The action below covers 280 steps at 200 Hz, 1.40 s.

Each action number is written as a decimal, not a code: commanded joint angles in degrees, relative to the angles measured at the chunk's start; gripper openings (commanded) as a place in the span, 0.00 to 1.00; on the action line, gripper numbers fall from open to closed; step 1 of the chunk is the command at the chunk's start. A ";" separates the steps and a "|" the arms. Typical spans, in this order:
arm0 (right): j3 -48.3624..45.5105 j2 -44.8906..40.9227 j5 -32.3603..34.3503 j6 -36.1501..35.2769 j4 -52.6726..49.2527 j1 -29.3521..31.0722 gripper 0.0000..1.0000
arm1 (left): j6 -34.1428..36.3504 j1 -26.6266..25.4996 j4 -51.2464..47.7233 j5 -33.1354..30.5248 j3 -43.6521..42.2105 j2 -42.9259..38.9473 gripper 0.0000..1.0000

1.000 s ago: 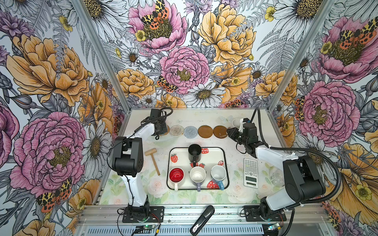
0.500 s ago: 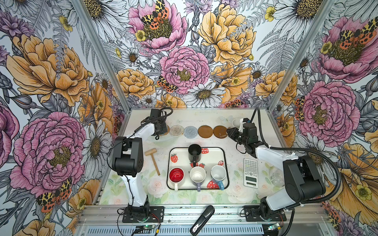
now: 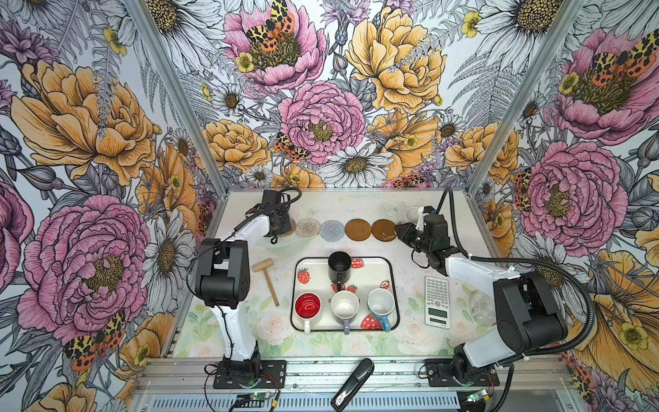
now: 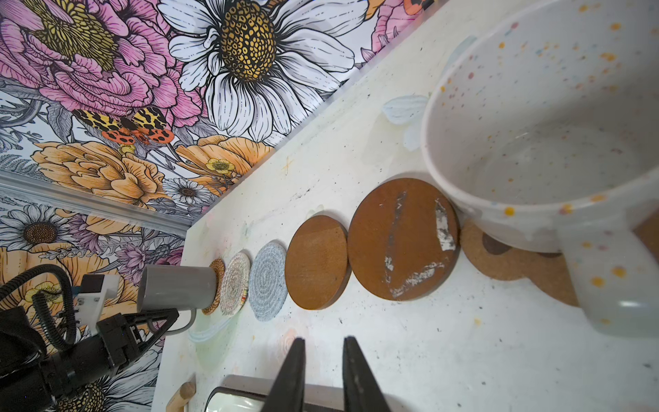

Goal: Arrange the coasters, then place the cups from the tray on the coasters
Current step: 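Lower the grey mug onto the woven rattan coaster, then open the left gripper and raise it away from the grey mug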

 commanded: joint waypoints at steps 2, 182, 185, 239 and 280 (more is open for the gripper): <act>1.53 0.56 -0.44 0.38 0.76 -0.44 0.22 | 1.19 0.29 4.11 -1.54 2.01 -0.70 0.19; 0.74 -1.55 -0.64 0.65 0.65 -0.43 0.21 | 1.73 -2.31 3.15 -8.76 -2.10 -11.47 0.63; 0.66 -1.65 -0.61 0.64 0.62 -0.45 0.21 | 1.64 -2.43 3.15 -8.86 -2.29 -12.00 0.63; 0.00 -3.89 -0.82 0.56 0.16 -0.23 0.23 | 0.28 -6.15 3.32 -12.05 -5.38 -22.66 0.69; -0.27 -5.54 0.06 0.38 -0.65 0.60 0.28 | -3.10 -9.72 7.53 -12.24 -11.15 -31.80 0.73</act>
